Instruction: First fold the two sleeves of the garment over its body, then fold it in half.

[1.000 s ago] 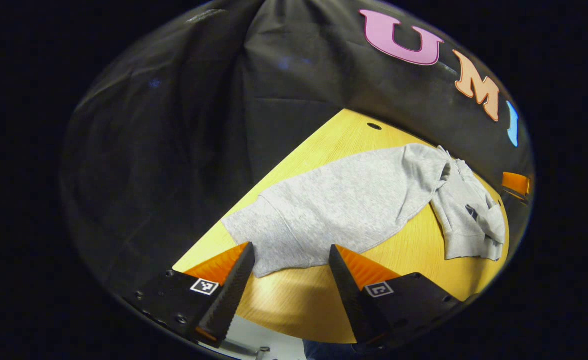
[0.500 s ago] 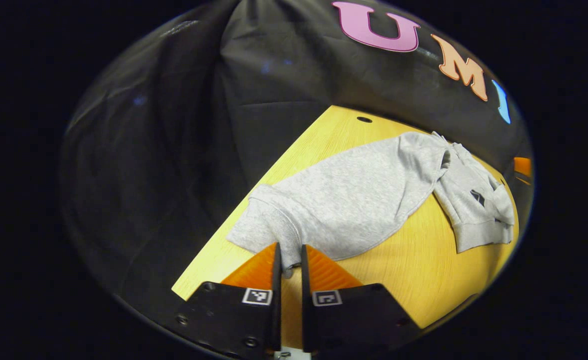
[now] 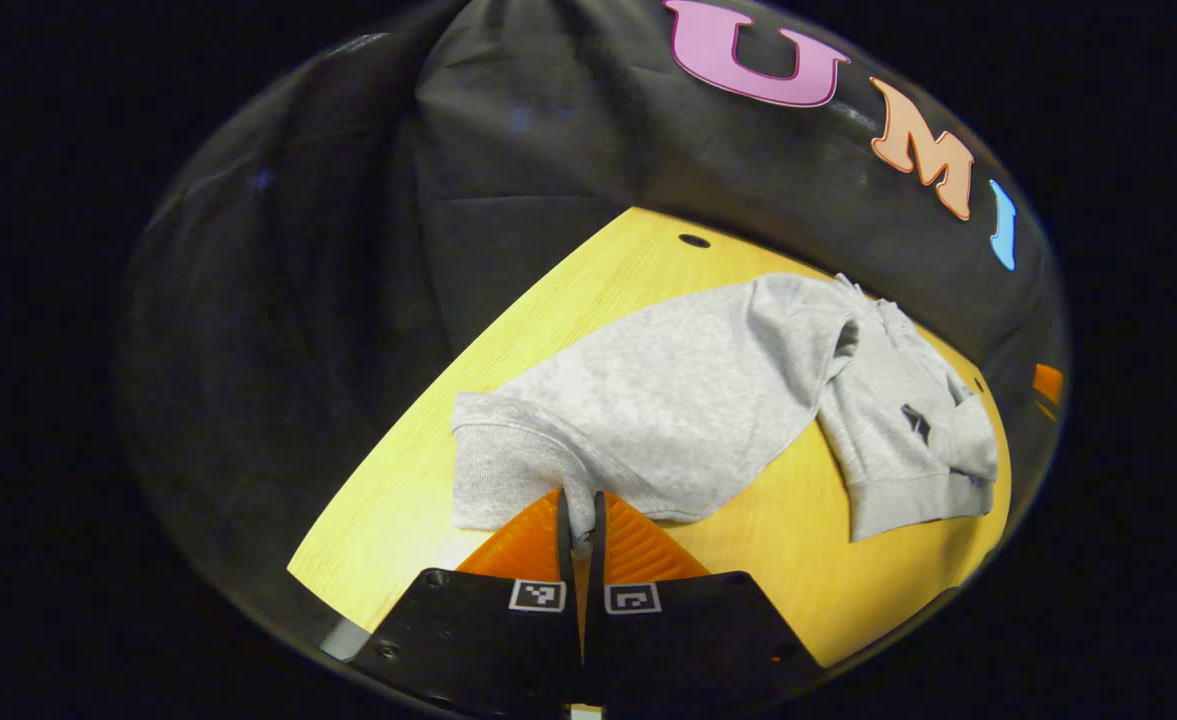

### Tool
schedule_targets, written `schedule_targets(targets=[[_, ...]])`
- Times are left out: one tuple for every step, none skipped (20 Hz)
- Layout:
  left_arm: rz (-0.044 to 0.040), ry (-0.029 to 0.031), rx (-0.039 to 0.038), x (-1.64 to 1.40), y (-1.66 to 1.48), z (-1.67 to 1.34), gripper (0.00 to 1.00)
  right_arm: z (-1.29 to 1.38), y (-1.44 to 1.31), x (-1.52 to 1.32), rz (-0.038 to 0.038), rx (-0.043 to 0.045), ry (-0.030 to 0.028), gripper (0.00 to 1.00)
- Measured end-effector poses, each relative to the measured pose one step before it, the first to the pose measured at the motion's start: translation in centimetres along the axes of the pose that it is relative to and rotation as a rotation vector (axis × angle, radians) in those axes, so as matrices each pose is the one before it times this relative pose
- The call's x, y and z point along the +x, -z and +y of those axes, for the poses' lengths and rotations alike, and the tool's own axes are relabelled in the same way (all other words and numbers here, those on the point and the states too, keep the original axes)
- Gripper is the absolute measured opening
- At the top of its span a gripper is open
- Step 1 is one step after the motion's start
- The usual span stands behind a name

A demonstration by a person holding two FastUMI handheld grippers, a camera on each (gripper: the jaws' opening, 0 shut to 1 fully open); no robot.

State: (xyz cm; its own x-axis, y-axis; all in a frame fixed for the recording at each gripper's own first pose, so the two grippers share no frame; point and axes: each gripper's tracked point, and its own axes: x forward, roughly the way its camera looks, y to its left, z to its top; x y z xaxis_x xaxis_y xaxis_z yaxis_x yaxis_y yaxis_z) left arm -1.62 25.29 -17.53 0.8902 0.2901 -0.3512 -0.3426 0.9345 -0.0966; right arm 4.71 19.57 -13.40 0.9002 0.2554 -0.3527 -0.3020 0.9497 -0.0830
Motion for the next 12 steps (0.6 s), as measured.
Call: schedule_targets(targets=[[-0.01148, 0.016, -0.00117, -0.026, -0.793, -1.017, 0.0, -0.892, -0.242, -0.513, -0.00484, 0.00651, 0.00951, 0.78], [-0.01343, 0.0264, -0.00112, -0.057, -0.894, -1.434, 0.0, -0.705, -0.138, -0.188, -0.00632, 0.00629, 0.00682, 0.78], [-0.01643, 0.02751, 0.00176, -0.103, -0.91, -1.542, 0.0, -0.74, -0.22, -0.332, -0.00636, 0.00366, 0.00537, 0.78], [-0.01976, 0.02788, 0.00703, -0.049, -0.858, -1.494, 0.0, -0.808, -0.136, -0.283, -0.00597, 0.00249, 0.00469, 0.78], [-0.01739, 0.02658, 0.01059, -0.042, -0.86, -1.677, 0.0, -0.765, -0.174, -0.202, -0.00365, 0.00604, 0.00159, 0.78], [-0.01189, 0.02422, 0.00857, -0.005, -0.698, -1.823, 0.0, -0.727, -0.033, -0.25, 0.00052, 0.00623, -0.00005, 0.78], [-0.01262, 0.02651, 0.00811, -0.071, -0.697, -2.09, 0.0, -0.801, -0.099, -0.209, 0.00043, 0.00279, 0.00177, 0.78], [-0.01603, 0.02965, 0.01014, -0.178, -0.676, -2.28, 0.0, -0.796, -0.091, -0.209, -0.00163, 0.00432, 0.00265, 0.78], [-0.01528, 0.03376, 0.01441, 0.089, -0.653, -2.452, 0.0, -0.805, -0.239, -0.131, -0.00245, 0.00875, 0.00053, 0.78], [-0.00638, 0.03073, 0.01262, 0.123, -0.467, -2.011, 0.0, -0.735, -0.111, -0.109, -0.00194, 0.00835, 0.00155, 0.78], [-0.00534, 0.03652, 0.0176, 0.401, -0.109, -2.477, 0.0, -0.853, -0.224, -0.233, -0.00218, 0.00899, 0.00282, 0.78], [-0.00363, 0.03793, 0.01849, 0.375, -0.205, -2.203, 0.0, -0.817, -0.109, -0.217, -0.00347, 0.00848, 0.00211, 0.78]])
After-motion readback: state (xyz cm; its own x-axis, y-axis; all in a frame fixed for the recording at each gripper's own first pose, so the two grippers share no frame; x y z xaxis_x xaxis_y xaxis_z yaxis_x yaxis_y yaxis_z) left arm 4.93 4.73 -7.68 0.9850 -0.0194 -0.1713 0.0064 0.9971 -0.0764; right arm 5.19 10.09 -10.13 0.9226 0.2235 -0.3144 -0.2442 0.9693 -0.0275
